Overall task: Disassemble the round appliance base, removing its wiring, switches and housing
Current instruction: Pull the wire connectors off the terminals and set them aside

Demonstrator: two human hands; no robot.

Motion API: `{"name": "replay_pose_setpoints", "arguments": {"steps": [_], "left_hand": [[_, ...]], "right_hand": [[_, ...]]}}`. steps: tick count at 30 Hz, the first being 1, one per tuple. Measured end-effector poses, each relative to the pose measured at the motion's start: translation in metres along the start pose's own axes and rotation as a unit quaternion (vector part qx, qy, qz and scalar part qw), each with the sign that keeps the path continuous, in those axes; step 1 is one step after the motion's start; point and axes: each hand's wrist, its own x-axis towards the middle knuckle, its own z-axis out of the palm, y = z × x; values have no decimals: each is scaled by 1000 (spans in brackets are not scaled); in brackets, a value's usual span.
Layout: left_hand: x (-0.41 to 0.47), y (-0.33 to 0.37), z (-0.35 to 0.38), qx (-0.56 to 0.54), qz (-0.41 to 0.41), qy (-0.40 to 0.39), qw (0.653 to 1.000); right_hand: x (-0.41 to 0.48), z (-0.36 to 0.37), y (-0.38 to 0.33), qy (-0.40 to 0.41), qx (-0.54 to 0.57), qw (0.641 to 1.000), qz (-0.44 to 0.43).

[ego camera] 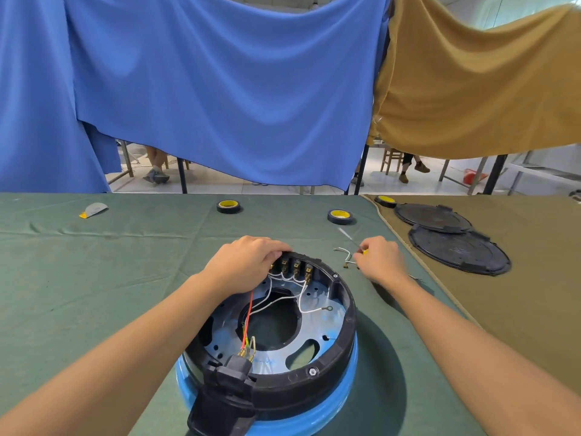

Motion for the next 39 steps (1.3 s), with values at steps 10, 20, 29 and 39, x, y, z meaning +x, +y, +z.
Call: {"name": "replay_pose_setpoints", "arguments": {"steps": [10,20,29,39], "left_hand": [[-5,3,-5,6,-30,-12,999],[4,6,-19,-66,-29,-22,997],[24,20,-16,-146,19,-114,983],[25,15,-11,-218,29,-99,971]], "right_hand": [[-30,-69,2,-54,239,970,-13],[-85,-107,-25,-106,107,967,-207],[-111,-113,-31,-127,85,960,-234],[-112,-94,-41,-70,38,961,-264]]}}
